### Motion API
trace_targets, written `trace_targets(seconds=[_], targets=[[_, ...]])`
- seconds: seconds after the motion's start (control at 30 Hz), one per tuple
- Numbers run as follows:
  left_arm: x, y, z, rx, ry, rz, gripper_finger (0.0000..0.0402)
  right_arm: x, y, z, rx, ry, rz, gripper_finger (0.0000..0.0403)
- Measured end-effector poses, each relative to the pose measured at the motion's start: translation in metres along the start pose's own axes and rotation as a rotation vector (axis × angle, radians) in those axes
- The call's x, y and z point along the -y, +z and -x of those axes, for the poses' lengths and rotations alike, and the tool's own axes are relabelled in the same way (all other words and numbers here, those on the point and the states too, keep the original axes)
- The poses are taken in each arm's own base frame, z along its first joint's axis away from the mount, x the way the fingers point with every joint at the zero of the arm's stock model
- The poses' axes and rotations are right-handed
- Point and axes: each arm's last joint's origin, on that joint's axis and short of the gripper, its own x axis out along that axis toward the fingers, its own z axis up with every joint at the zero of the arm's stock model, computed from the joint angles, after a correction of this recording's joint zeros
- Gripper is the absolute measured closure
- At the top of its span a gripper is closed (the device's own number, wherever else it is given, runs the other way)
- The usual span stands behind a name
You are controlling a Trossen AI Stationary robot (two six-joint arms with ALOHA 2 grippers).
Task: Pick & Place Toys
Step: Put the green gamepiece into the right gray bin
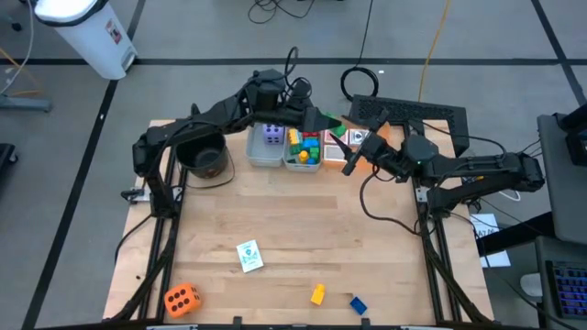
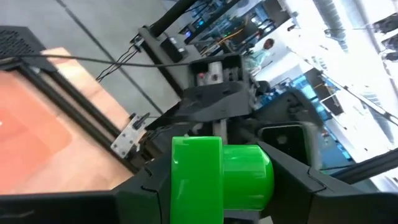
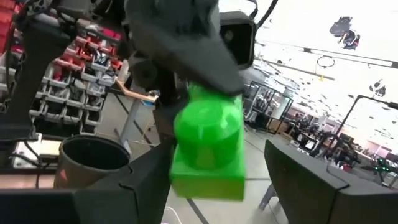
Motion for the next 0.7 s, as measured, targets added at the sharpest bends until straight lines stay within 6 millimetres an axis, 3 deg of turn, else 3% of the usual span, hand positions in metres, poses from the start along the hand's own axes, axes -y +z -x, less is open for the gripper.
trace_targets(seconds=[0.17,0.5,0.7], targets=[[0.0019,0.0015,0.0003,0.014,-0.017,-0.006,0.0222,-0.0001,-0.0008,-0.0001,-0.009,-0.001,-0.011,0.0169],[0.0018,0.0015,0.0003,0.015,-0.015,-0.01,0.0222,0.0004,0.0005,-0.0001,0.006,-0.005,-0.023,0.0248],[0.0011,0.001,0.0003,0.011,-0.007,-0.007,0.0222,0.0002,0.0003,-0.0001,0.004,-0.005,-0.032,0.0267]])
